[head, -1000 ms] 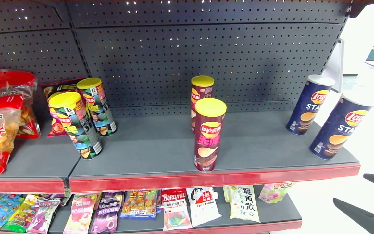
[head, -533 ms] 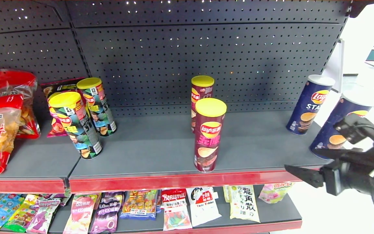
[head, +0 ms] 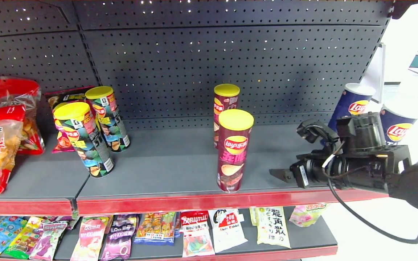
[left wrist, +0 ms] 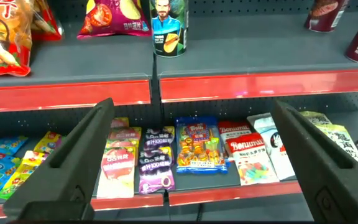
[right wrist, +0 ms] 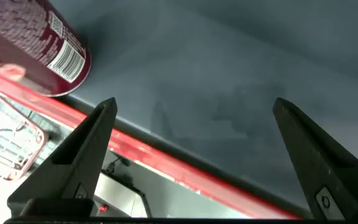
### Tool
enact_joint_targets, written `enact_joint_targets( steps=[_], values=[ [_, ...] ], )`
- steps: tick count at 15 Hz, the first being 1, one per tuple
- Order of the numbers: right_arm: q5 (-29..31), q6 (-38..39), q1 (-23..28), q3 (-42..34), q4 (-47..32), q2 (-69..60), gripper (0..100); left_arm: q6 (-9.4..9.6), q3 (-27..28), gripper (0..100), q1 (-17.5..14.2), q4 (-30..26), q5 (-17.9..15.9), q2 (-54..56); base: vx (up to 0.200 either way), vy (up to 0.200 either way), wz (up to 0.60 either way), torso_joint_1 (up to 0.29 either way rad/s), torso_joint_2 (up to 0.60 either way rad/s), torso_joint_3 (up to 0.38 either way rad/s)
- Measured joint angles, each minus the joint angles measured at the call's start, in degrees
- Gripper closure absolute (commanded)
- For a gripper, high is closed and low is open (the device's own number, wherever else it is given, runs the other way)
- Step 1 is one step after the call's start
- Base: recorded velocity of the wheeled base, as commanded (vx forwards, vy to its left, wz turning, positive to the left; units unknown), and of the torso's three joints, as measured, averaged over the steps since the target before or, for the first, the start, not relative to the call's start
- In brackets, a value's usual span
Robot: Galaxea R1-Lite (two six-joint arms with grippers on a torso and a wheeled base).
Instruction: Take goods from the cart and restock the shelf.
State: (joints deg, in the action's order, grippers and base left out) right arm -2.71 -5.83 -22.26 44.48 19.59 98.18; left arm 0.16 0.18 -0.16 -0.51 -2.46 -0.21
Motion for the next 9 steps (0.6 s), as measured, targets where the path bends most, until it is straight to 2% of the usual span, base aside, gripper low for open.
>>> enact_joint_targets(
  steps=[9],
  values=[
    [0.4,1.9,-4.4,3.4,0.0,6.3,0,0.00,0.0,0,0.0,0.0,0.0,0.0,0.000,0.000,0.00,0.000,0.00,0.000]
  ],
)
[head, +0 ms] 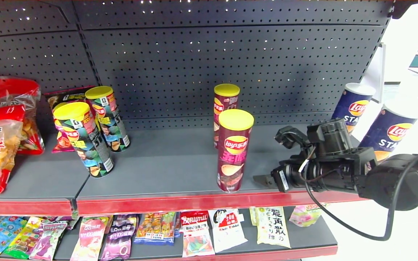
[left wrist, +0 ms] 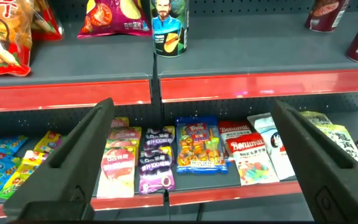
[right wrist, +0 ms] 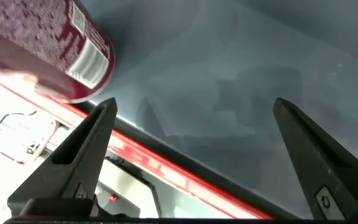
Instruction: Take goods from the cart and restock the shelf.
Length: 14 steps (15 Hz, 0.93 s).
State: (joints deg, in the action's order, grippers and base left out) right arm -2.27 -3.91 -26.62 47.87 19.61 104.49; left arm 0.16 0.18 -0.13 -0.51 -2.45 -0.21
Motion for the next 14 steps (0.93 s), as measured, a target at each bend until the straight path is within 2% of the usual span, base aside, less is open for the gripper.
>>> enact_joint_targets(
  steps=[14],
  values=[
    [2.0,-0.2,-3.1,3.4,0.1,5.1,0,0.02,0.0,0,0.0,0.0,0.0,0.0,0.000,0.000,0.00,0.000,0.00,0.000]
  ],
)
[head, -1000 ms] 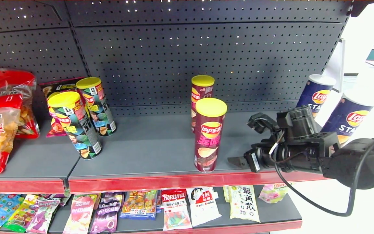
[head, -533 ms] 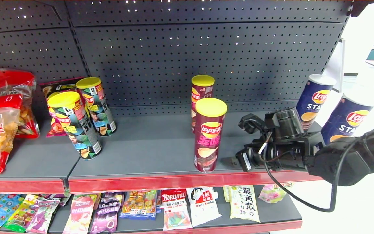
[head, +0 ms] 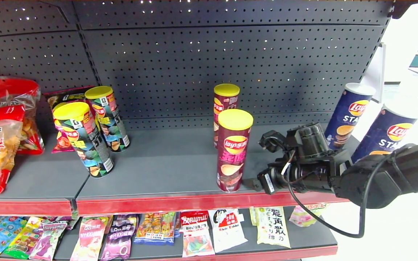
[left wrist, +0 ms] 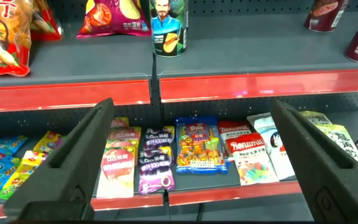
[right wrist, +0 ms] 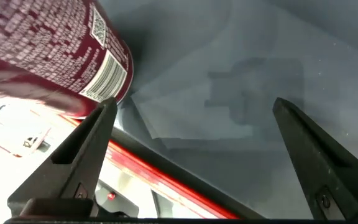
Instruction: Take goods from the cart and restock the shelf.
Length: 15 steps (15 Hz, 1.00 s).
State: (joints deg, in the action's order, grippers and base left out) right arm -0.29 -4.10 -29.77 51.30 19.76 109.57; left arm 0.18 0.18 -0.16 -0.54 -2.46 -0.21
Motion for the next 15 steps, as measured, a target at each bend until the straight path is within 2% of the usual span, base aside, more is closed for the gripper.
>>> enact_joint_targets(
  steps=[15],
  values=[
    [2.5,-0.3,0.2,1.7,0.0,1.6,0,0.00,0.0,0,0.0,0.0,0.0,0.0,0.000,0.000,0.00,0.000,0.00,0.000]
  ],
)
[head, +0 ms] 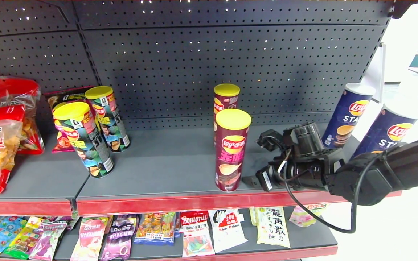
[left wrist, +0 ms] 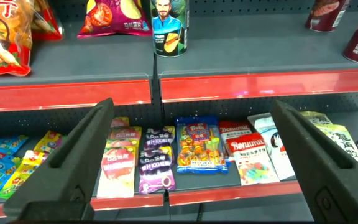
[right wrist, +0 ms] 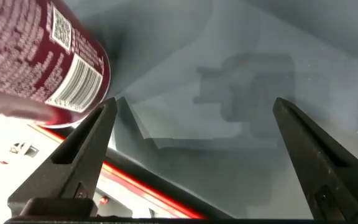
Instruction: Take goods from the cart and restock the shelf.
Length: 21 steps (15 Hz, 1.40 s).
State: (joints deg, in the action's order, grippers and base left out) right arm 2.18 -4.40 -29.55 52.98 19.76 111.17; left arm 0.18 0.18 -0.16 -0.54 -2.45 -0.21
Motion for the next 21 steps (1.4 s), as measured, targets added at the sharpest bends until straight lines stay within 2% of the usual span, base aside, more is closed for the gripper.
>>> enact_joint_targets(
  steps=[21],
  values=[
    [0.0,0.0,-2.4,2.1,0.0,1.0,0,0.00,0.0,0,0.0,0.0,0.0,0.0,0.000,0.000,0.00,0.000,0.00,0.000]
  ],
)
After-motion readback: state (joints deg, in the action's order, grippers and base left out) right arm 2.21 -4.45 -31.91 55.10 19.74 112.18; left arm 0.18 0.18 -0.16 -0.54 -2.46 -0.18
